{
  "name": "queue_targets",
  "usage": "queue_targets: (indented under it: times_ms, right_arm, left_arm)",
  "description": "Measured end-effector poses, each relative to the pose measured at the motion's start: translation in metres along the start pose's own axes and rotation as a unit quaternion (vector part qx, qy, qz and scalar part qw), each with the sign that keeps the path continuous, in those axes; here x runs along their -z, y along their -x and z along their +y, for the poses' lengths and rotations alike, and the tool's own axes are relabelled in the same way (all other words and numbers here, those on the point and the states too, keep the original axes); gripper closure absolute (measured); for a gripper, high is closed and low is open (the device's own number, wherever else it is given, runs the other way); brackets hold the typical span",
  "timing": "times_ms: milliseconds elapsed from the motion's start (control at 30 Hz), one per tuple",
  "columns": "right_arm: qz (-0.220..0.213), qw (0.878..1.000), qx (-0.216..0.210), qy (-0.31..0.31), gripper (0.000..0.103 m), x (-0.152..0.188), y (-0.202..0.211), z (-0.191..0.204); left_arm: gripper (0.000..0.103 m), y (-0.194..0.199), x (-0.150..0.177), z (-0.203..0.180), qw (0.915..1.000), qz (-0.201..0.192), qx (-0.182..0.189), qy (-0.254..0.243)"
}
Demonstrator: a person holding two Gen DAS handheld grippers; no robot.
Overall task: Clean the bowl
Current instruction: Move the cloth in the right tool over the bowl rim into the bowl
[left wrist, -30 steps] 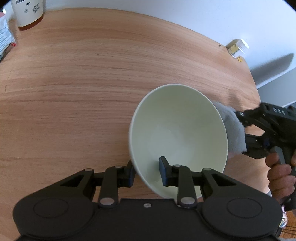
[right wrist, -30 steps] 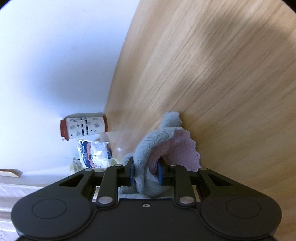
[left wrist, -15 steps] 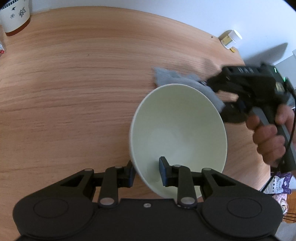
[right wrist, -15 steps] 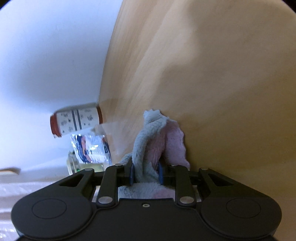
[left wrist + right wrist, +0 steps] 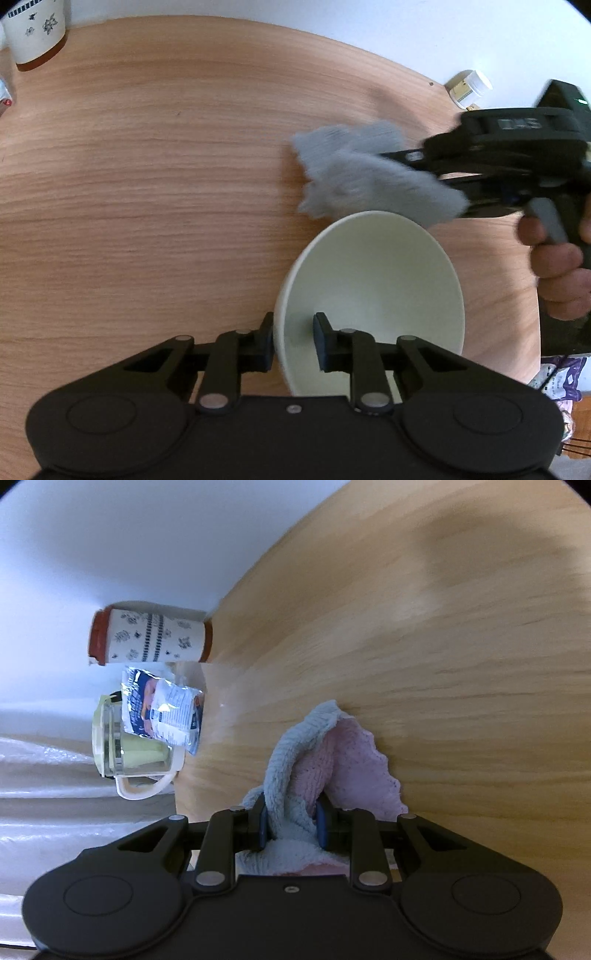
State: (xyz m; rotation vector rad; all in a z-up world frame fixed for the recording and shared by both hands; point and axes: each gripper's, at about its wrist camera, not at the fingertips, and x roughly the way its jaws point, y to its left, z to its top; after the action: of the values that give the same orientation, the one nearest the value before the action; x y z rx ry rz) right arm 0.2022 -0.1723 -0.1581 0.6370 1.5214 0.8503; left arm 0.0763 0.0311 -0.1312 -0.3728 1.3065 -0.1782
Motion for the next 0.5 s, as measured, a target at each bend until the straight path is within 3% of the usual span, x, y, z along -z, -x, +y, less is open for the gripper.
queue_targets:
  times_ms: [233,333,400,500]
  right_arm:
    - [-0.056,0.995,-0.006,0.080,0.076,0.034,0.066,0.039]
    - [-0.058,0.987,0.019,0.151,0.076,0.057,0.081,0.062]
    - [-0.048,0.982,0.030,0.181,0.076,0.071,0.085,0.072]
    - [-0.026,0.971,0.069,0.230,0.076,0.087,0.082,0.081]
  left_arm:
    - [0.085,-0.001,0.004,0.007,0.9991,0.007,0.014,0.040]
    - [0.080,0.001,0.007,0.008,0.9989,0.008,0.023,0.040]
    - [0.068,0.005,0.010,0.010,0.9984,0.018,0.033,0.042]
    - [0.057,0.024,0.018,0.013,0.9981,-0.006,0.045,0.043]
